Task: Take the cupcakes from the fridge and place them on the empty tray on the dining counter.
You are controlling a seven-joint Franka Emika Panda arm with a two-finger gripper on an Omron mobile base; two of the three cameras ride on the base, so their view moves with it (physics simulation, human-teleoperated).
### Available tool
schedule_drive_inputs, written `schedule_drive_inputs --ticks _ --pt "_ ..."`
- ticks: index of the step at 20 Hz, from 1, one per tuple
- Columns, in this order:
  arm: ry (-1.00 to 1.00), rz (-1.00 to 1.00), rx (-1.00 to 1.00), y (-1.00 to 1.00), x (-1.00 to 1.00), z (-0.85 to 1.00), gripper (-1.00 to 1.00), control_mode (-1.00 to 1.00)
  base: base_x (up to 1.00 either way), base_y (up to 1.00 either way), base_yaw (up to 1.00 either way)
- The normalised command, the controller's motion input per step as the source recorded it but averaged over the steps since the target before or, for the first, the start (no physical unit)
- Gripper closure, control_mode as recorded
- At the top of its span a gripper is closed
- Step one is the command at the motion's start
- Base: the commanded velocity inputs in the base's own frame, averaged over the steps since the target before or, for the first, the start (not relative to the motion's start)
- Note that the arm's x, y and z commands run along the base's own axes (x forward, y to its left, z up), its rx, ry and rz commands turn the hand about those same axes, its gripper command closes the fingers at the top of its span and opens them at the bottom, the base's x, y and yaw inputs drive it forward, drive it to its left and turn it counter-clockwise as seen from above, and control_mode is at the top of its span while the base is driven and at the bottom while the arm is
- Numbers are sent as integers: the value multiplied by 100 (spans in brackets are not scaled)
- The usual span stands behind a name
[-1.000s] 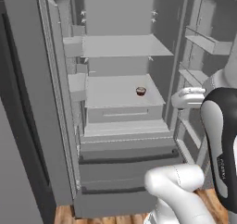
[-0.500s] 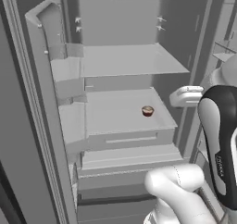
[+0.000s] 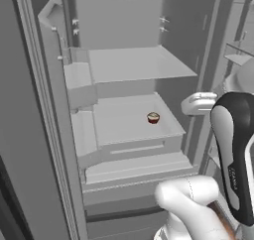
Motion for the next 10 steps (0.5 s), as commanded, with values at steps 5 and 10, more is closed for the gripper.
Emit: schedule_drive_inputs --ticks 5,10 --pt "0 0 0 0 0 0 -100 100 20 6 0" --pt "0 0 0 0 0 0 -100 100 98 50 -1"
